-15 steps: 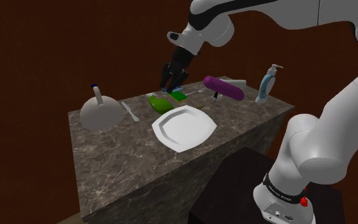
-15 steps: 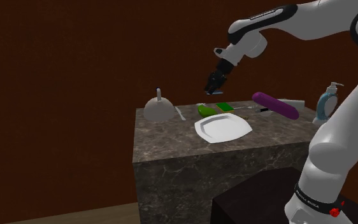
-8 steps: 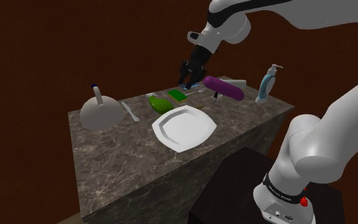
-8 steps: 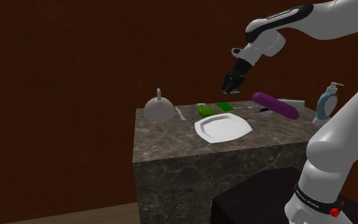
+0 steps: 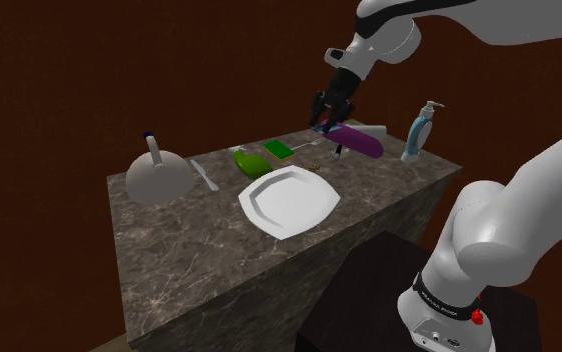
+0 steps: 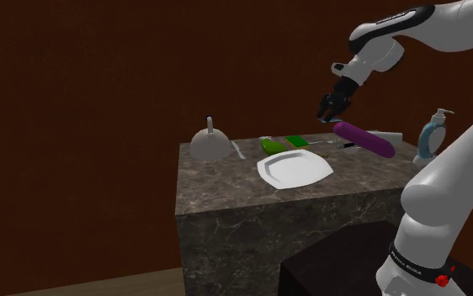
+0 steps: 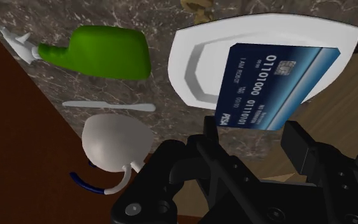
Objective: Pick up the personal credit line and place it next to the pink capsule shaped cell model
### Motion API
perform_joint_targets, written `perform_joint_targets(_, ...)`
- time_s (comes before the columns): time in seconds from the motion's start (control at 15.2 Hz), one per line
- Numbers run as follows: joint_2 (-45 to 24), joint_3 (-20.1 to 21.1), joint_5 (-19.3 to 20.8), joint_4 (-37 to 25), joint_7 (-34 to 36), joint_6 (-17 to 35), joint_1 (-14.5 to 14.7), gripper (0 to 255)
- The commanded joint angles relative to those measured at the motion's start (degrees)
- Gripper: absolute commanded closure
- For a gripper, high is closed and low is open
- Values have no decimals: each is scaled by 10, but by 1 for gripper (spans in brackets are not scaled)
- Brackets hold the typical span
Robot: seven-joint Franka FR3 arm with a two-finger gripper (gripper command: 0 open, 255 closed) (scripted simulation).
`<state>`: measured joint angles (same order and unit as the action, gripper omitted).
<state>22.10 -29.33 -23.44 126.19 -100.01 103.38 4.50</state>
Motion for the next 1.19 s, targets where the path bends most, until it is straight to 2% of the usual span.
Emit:
perform_joint_targets(0.0,-3,-24,11,-11,-25,-22,-11,255)
perform_joint_targets(0.4,-35,-95,29,-60,-101,-82,-35,255)
perform_joint_targets(0.46,-51,-119,31,-81,-128,-102,-40,255)
perform_joint_targets(1.12,-67,-129,23,-20,-167,-38,-41,255)
